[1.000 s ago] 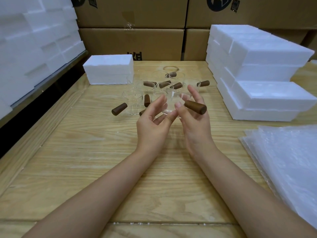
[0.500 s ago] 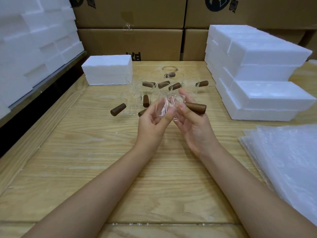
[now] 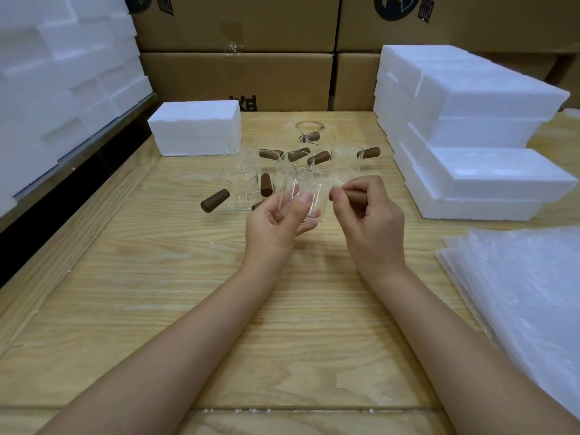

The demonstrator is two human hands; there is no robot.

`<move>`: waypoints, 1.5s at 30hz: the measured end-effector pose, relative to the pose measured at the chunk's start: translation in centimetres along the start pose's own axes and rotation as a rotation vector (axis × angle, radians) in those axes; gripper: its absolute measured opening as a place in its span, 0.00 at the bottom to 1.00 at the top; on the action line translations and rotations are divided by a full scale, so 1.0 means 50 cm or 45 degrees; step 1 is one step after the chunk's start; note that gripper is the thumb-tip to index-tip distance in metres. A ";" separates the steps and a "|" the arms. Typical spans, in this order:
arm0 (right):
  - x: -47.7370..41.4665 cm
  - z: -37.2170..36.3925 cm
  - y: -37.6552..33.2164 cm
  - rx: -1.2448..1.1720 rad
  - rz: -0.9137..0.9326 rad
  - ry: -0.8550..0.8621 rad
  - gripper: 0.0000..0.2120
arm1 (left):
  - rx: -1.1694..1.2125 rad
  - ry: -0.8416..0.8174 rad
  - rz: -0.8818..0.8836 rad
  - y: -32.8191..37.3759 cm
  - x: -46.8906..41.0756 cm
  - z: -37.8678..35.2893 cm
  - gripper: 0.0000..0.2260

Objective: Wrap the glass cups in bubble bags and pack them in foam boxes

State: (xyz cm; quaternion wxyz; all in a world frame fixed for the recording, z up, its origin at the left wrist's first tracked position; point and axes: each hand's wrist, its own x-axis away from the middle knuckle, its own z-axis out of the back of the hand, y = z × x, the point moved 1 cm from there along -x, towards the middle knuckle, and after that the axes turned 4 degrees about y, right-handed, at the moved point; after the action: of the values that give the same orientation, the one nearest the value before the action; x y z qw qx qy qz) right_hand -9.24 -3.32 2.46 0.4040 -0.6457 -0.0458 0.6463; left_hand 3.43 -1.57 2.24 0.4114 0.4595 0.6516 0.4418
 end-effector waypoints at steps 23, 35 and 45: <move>-0.024 0.002 0.000 -0.228 -0.823 0.059 0.19 | -0.166 -0.131 -0.243 -0.018 0.009 -0.005 0.28; -0.012 0.000 -0.053 -0.396 -0.247 -0.186 0.08 | 0.307 -0.336 0.371 -0.005 -0.013 0.003 0.29; -0.023 0.007 -0.052 -0.640 -0.382 -0.535 0.10 | 0.331 -0.537 0.557 -0.007 -0.031 0.023 0.21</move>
State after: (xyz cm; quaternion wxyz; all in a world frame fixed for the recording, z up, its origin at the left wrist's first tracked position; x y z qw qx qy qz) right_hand -8.51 -2.09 4.93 0.3048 -0.5640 -0.3797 0.6669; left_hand 4.82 -2.93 1.77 0.3706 0.7183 0.4889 0.3280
